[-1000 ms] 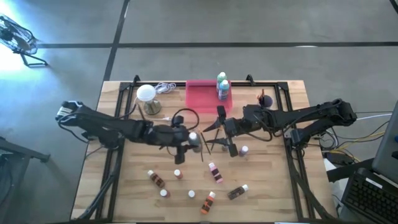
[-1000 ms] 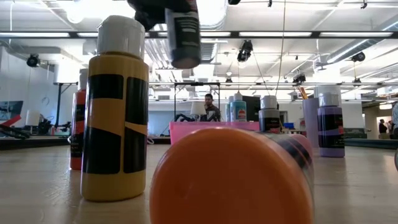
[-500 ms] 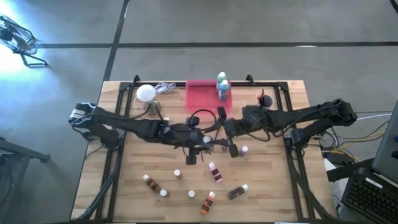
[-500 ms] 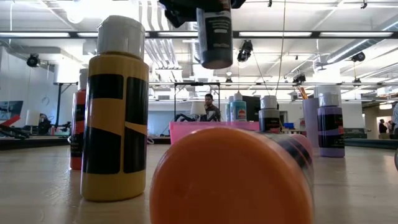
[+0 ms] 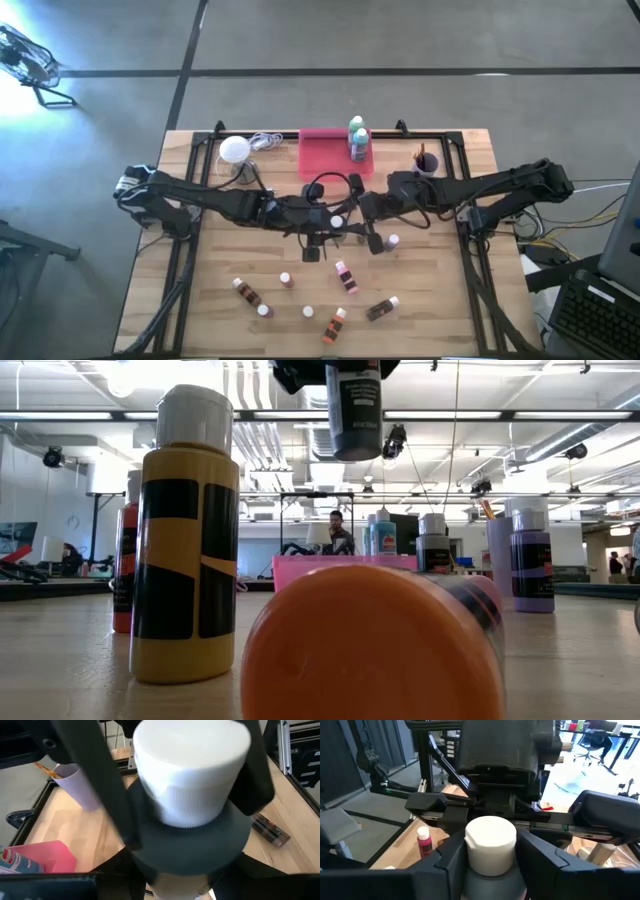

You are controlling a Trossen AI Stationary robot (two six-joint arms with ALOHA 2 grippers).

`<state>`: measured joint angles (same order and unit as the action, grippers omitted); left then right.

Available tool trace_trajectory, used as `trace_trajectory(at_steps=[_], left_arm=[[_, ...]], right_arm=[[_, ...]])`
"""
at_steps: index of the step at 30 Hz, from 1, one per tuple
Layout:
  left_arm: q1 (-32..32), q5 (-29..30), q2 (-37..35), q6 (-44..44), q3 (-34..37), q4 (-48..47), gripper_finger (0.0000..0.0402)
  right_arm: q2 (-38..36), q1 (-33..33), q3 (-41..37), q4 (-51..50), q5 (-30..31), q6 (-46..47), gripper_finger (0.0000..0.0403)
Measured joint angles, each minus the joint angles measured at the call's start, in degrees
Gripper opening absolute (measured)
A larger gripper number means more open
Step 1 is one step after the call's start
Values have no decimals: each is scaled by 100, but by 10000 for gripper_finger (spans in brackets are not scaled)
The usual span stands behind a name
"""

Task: Pick & Place Paint Supplies
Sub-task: Put the black paint bottle into the pink bin

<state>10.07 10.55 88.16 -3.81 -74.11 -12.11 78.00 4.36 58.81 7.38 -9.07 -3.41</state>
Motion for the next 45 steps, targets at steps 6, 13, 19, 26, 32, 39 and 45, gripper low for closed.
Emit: trace_trajectory(at_steps=[6,13,19,26,32,39,45], left_arm=[[-15,-4,2,4,15,-26,168],[-22,11,2,12,20,-33,188],[-15,558,-89,-35,20,-524,261],[-15,1825,-532,188,134,-1087,315],[-32,2473,-1103,374,817,-673,314],[-101,2559,-1611,-18,1867,870,315],[-221,2559,-1959,-528,2532,2086,312]], right_arm=[[0,2,0,-12,1,-33,113],[2,2,0,-29,7,4,113],[4,-3,-1,-253,510,61,113],[-63,-190,-4,-659,2148,44,113],[-81,-803,-4,-717,2727,49,113],[-90,-1742,-238,-105,2733,217,116],[-90,-2313,-764,842,2730,350,114]])
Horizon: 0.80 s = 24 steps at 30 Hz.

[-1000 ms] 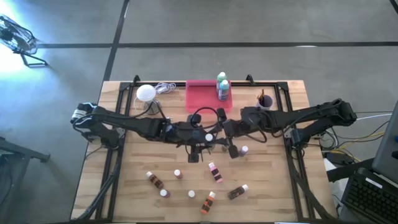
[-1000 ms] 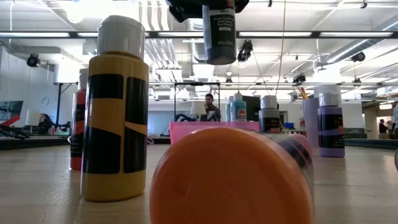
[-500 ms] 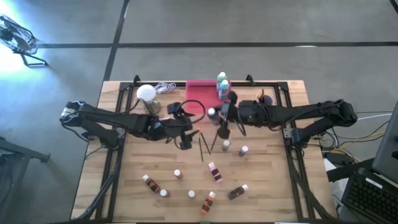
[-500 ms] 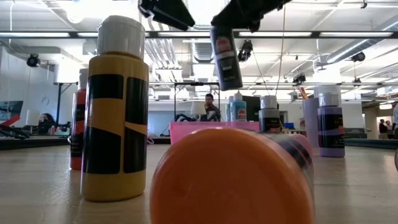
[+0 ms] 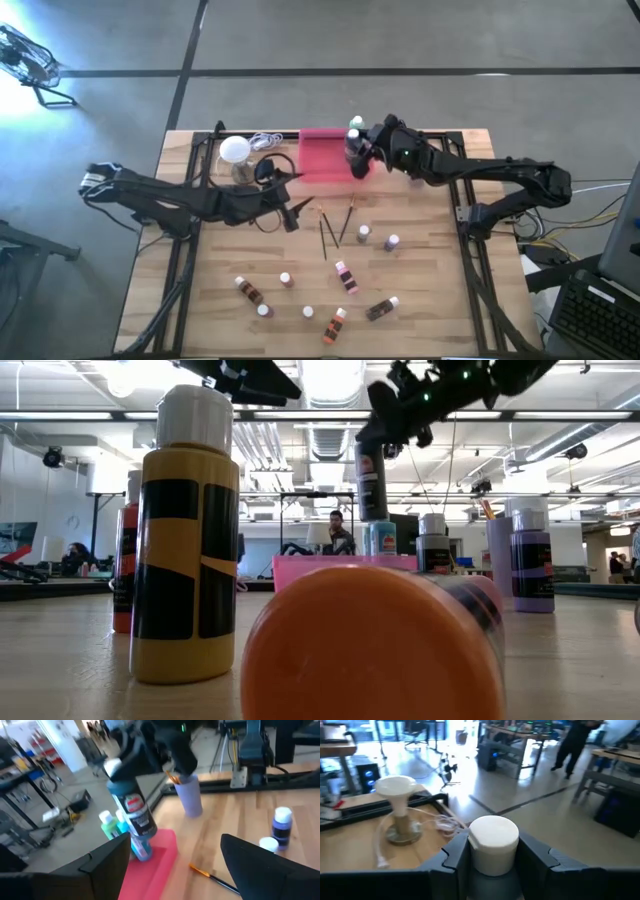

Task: Pick & Place Paint Supplies
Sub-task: Put the black paint bottle into the pink bin

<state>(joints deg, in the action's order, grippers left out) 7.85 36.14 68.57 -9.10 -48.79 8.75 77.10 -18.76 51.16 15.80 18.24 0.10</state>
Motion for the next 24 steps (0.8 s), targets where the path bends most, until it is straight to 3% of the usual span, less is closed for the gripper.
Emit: trace_trajectory(at_steps=[15,24], left_arm=[[-462,-4,-376,-445,392,374,312],[-979,-5,-362,-543,397,483,312]], right_arm=[[-2,-250,-1599,2437,178,-50,120],[-7,-383,-1753,2574,197,-52,117]])
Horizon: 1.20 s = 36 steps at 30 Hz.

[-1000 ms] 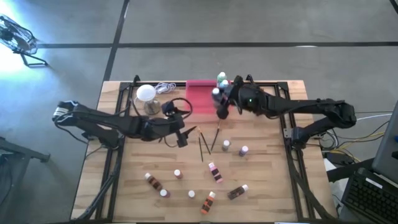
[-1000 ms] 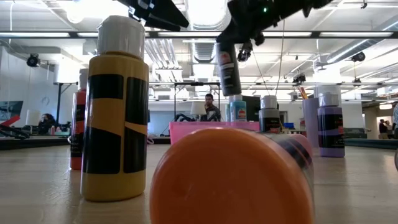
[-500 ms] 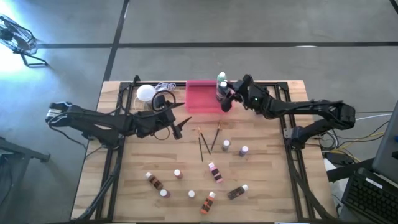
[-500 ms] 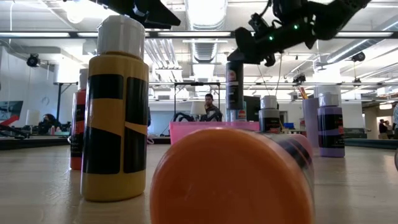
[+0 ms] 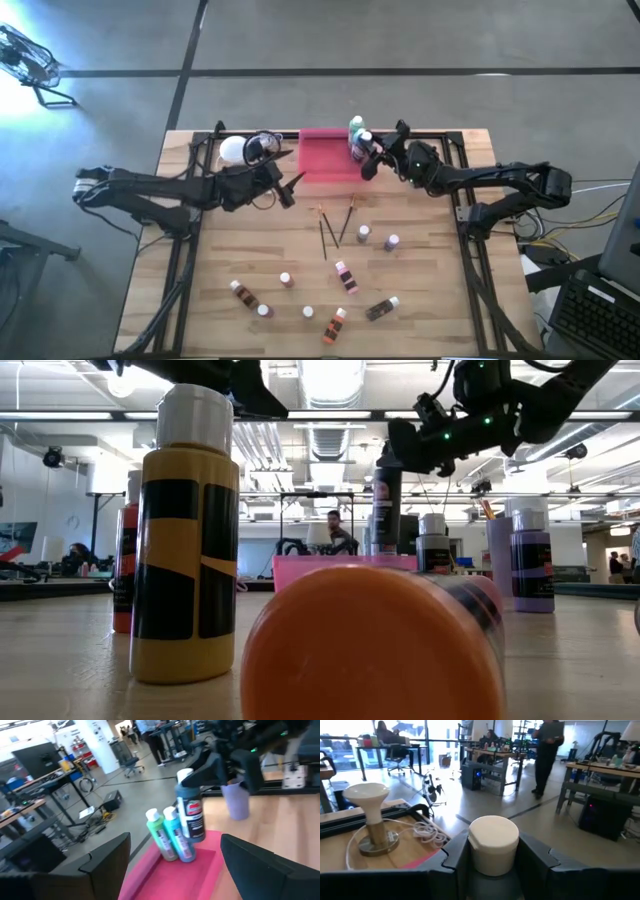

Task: Pick & Place Paint Supplies
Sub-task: Put the black paint bottle into the pink bin

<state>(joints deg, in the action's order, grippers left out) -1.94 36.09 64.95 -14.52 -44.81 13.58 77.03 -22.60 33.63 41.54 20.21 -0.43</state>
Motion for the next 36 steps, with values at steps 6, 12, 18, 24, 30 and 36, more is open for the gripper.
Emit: trace_trajectory(at_steps=[6,12,18,24,30,36], left_arm=[[-462,-65,2,286,186,213,312],[-830,-98,6,290,434,939,312],[-896,-118,6,301,434,997,312],[-896,-177,6,278,434,999,312],[-898,-208,6,253,434,999,312],[-898,-220,6,251,434,999,312]], right_arm=[[0,-111,-55,-4,-9,46,118],[7,-111,-139,-17,14,70,118],[9,-111,-246,-22,79,184,118],[9,-110,-269,-20,77,328,118],[243,-104,-269,93,77,380,119],[1159,-104,-254,758,88,428,114]])
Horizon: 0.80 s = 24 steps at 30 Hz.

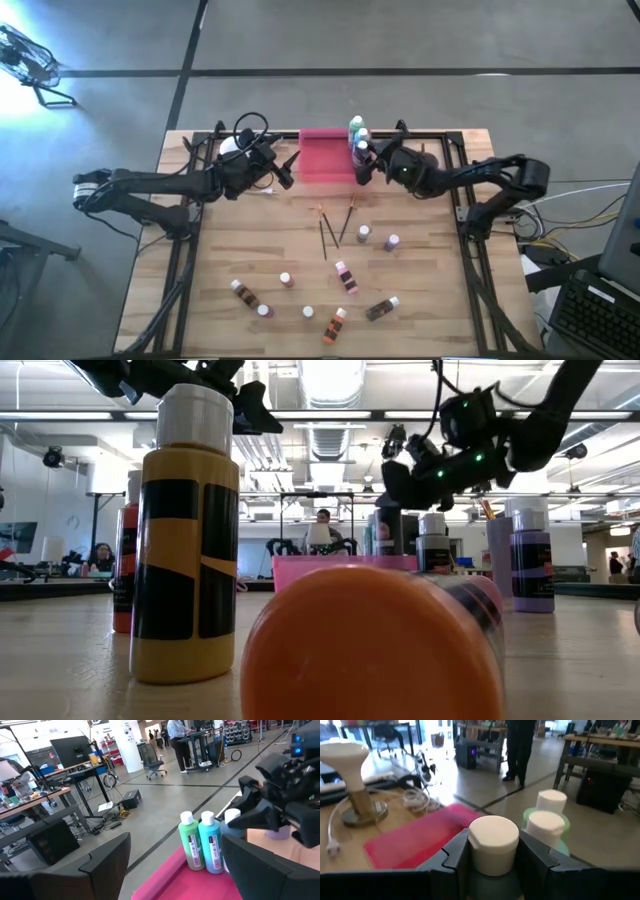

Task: Pick & Place Paint Supplies
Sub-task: Put the black paint bottle into the pink bin

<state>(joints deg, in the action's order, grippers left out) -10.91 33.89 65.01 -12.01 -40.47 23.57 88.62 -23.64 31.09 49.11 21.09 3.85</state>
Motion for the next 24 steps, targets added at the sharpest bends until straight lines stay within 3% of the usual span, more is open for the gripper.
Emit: trace_trajectory(at_steps=[11,19,24], left_arm=[[0,-4,0,-136,15,-17,312],[0,-2,0,-134,15,-17,312],[0,-2,0,-131,21,-17,312]], right_arm=[[499,-15,36,316,269,177,114],[500,-15,44,222,273,175,133],[489,-17,42,162,270,176,124]])
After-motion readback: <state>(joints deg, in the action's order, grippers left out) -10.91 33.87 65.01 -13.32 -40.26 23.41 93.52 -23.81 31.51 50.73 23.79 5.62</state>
